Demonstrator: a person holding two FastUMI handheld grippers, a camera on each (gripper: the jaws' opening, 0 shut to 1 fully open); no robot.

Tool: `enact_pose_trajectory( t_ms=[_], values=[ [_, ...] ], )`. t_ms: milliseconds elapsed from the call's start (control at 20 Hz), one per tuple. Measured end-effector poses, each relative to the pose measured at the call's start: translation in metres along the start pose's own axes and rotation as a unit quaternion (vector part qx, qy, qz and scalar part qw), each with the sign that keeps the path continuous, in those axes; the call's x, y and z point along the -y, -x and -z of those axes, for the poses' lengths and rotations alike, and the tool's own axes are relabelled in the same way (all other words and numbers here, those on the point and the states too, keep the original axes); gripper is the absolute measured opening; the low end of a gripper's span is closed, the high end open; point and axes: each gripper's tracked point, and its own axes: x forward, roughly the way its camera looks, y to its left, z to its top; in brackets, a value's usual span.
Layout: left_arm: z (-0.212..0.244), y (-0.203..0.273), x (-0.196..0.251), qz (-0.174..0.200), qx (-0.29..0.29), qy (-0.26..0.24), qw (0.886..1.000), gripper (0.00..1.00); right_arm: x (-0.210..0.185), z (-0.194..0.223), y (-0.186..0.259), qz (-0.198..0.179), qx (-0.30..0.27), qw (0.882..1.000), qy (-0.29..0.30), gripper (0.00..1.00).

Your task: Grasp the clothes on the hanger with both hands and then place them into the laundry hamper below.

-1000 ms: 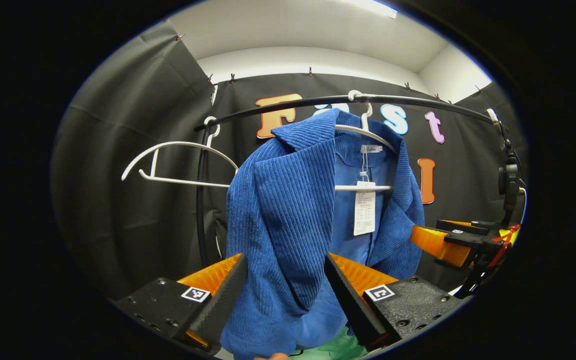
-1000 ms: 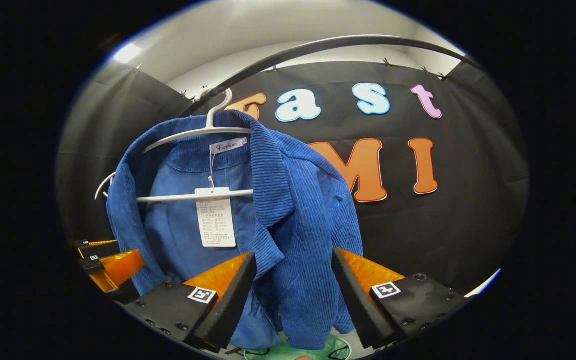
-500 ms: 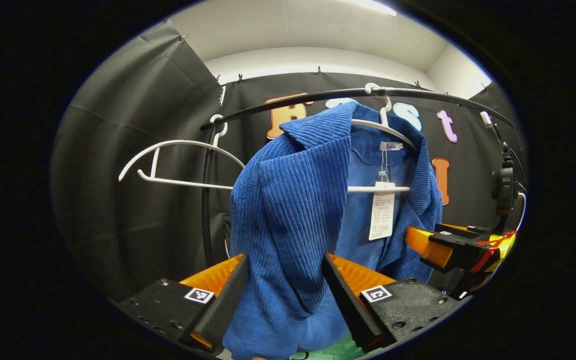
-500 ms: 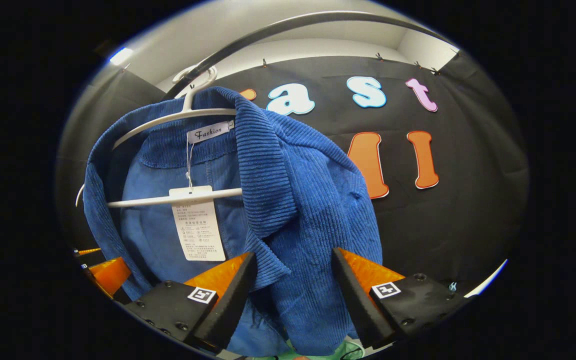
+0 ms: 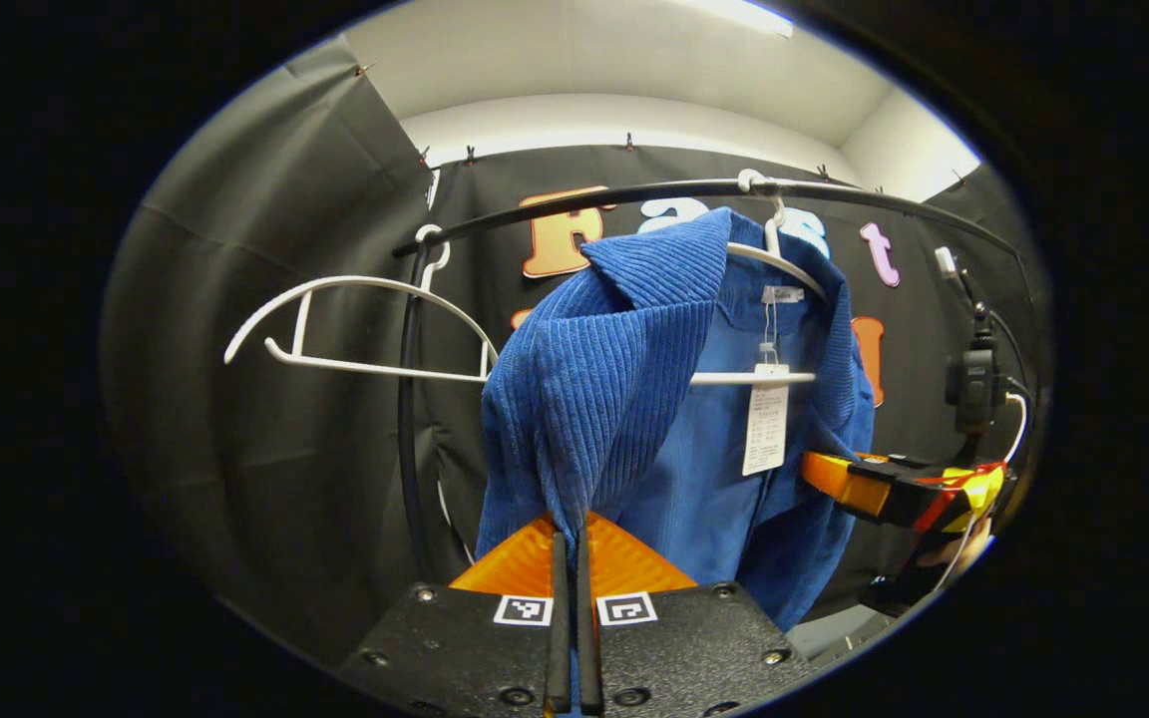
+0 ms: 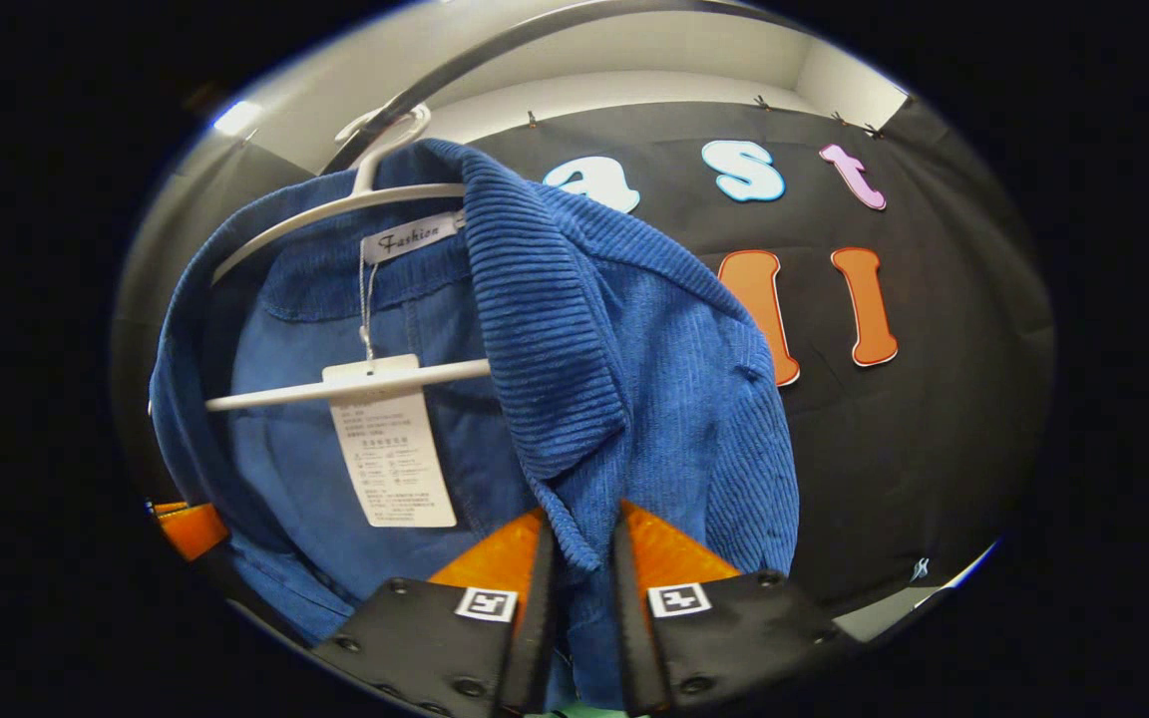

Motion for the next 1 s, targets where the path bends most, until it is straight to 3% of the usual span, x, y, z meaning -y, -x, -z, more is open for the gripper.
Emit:
enact_pose_trajectory(
  t_ms=[150,650,800,1000],
  values=[
    [-0.008,0.010,-0.006,0.008,-0.001,0.001,1.000,0.02,0.010,-0.011,0.002,-0.021,0.010,0.999,-0.037,0.13],
    [-0.047,0.048,-0.036,-0.009,0.027,0.007,1.000,0.02,0.047,-0.058,0.045,-0.037,0.042,0.994,-0.089,0.13],
    [-0.065,0.058,-0.046,-0.019,0.042,0.009,0.999,0.02,0.078,-0.088,0.058,-0.001,0.090,0.993,-0.076,0.13],
    [-0.090,0.070,-0.055,-0.025,0.068,0.009,0.997,0.02,0.091,-0.111,0.070,0.014,0.113,0.990,-0.079,0.13]
  ],
)
